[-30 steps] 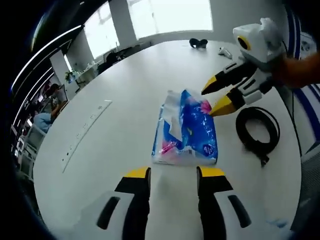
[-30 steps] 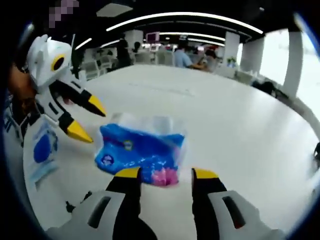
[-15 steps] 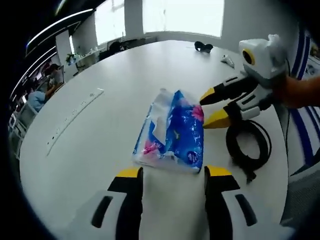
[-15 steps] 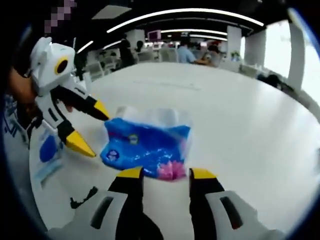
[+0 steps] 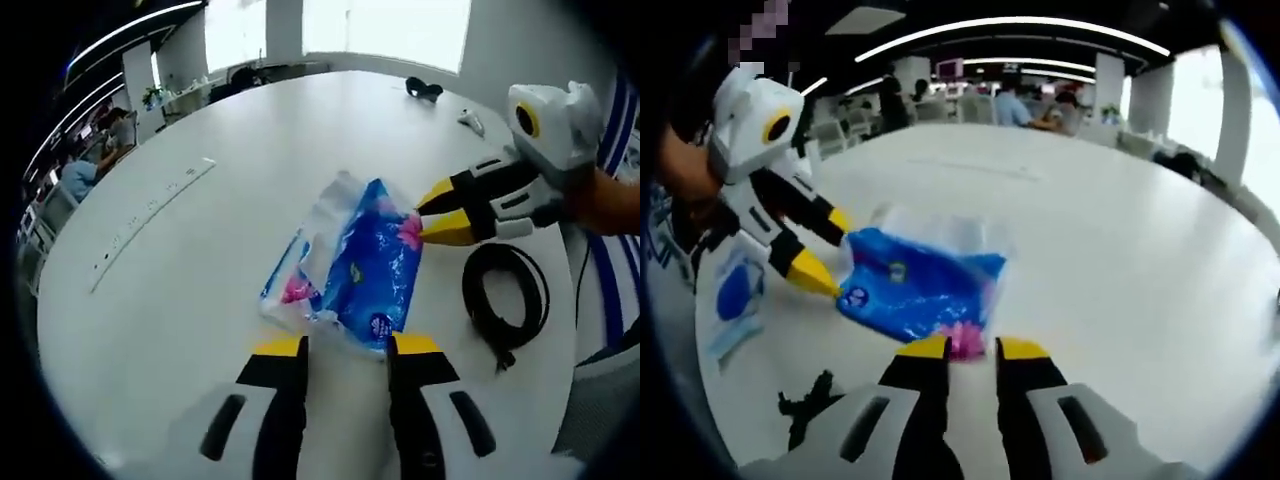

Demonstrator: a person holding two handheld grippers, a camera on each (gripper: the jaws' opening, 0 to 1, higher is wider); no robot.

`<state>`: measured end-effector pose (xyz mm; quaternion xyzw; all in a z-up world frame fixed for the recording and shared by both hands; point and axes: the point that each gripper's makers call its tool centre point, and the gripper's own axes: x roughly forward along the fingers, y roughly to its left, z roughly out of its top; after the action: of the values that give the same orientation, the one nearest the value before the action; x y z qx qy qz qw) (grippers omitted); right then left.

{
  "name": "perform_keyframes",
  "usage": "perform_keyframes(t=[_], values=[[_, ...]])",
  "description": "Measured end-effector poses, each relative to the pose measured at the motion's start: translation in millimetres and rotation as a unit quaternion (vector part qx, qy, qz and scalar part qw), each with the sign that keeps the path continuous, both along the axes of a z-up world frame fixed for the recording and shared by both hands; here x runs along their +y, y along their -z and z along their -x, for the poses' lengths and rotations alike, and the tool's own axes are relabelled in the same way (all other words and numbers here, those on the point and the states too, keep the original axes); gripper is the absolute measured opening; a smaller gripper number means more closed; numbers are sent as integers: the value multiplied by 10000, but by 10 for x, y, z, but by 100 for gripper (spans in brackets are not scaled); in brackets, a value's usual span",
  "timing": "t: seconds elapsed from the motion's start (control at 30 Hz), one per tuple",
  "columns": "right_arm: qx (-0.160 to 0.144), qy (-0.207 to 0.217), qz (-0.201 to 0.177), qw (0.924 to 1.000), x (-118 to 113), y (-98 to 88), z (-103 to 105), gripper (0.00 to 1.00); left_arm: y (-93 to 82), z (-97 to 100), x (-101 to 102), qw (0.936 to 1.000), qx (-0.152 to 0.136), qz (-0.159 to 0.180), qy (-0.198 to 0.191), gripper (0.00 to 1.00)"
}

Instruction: Arrange the tabletop items into an orderly group along one side of the table until the central work area is clear of visible clutter.

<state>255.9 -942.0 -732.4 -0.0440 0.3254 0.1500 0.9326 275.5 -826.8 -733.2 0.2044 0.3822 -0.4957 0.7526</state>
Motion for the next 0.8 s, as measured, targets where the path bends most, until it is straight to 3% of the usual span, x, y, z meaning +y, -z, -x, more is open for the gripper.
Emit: perform_keyframes(t=[0.13,0.37,0.8], values=[[32,66,39,10000,-35,16,-47,3,13,2,-4,10000,13,-48,-37,21],[71,53,210,9997,-47,14,-33,0,9,-30,-43,9998,96,-140,-53,1],[-97,33,386,9992,-107,-62,-224,0,-76,-278,-107,9997,-202,-119,-33,0]])
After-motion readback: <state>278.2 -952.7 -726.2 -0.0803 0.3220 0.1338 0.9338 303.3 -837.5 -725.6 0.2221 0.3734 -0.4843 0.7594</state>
